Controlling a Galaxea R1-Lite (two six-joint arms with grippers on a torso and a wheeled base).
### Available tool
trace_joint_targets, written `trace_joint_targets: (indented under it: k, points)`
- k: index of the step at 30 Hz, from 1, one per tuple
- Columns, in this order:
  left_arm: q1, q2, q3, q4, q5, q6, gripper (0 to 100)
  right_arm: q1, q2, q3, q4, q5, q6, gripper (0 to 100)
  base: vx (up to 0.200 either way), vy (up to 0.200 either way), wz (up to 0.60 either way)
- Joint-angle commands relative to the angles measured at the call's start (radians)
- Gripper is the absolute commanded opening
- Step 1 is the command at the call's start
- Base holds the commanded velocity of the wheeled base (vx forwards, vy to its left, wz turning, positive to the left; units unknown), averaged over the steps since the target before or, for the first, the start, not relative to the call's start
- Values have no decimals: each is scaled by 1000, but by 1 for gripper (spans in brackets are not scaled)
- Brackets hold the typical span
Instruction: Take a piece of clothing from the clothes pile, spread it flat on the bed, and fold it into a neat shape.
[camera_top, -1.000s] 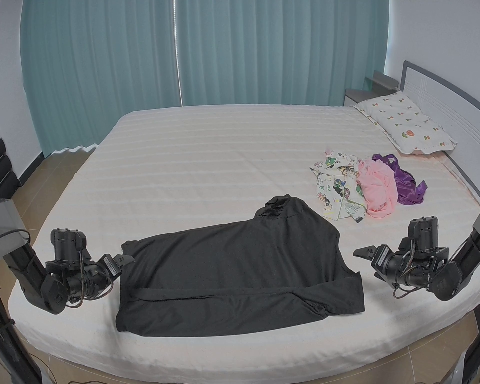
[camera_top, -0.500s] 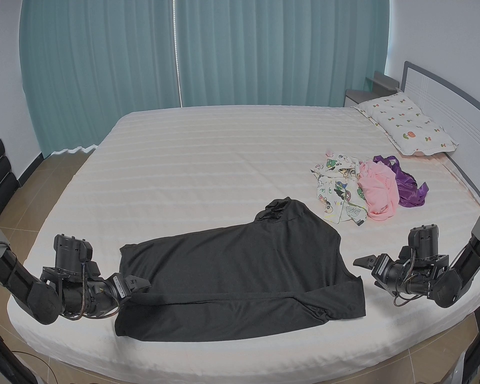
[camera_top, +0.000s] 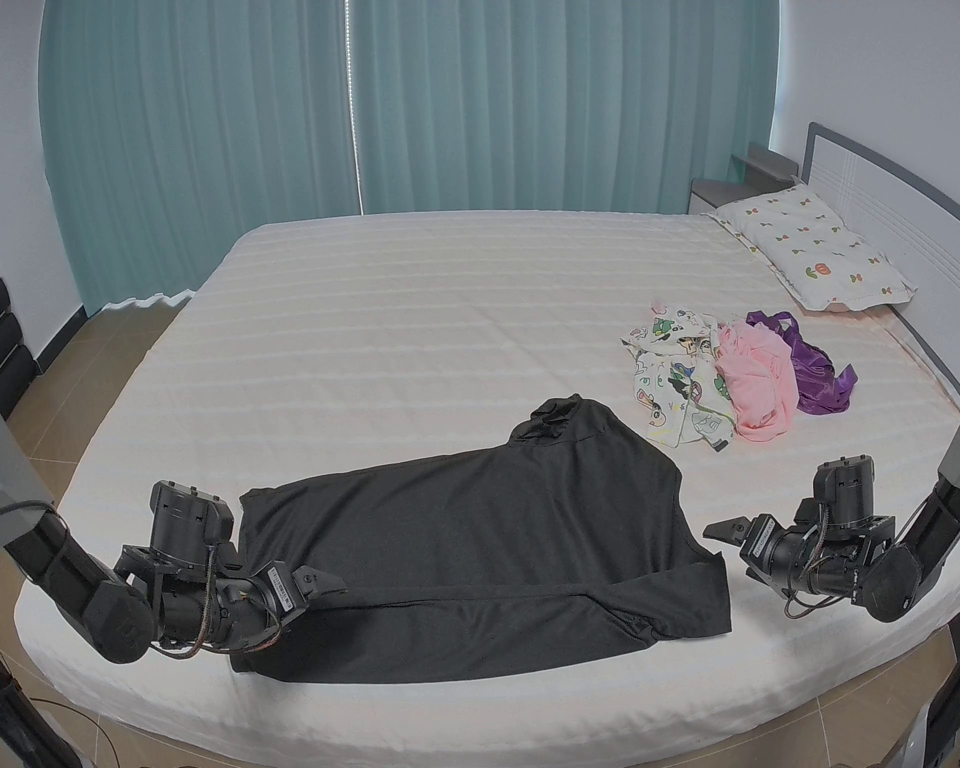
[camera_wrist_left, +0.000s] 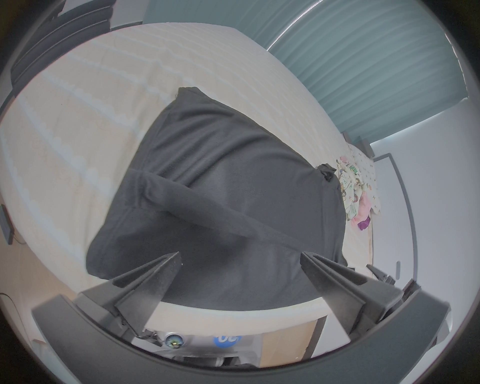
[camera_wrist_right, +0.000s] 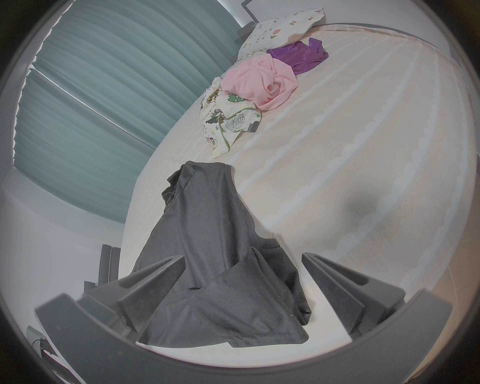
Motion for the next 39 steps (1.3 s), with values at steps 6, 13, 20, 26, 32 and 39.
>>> trace_joint_targets:
  k: [6, 13, 20, 26, 32, 39]
  points:
    - [-43, 123, -19, -111, 6, -81, 100, 1, 13, 7, -10, -2, 0, 100, 0, 0, 0]
    - [-53, 184, -52, -120, 31, -98, 100, 1, 19, 5, -12, -2, 2, 100, 0, 0, 0]
    - [-52, 204, -88, -120, 34, -122, 100, 1, 19, 4, -12, -2, 2, 100, 0, 0, 0]
    - [-24, 247, -138, -159, 143, -178, 100, 7, 19, 5, -12, 0, 2, 100, 0, 0, 0]
    - [7, 240, -123, -257, 149, -210, 100, 10, 19, 5, -12, 0, 2, 100, 0, 0, 0]
    - [76, 238, -137, -262, 150, -204, 100, 12, 19, 7, -12, 1, 2, 100, 0, 0, 0]
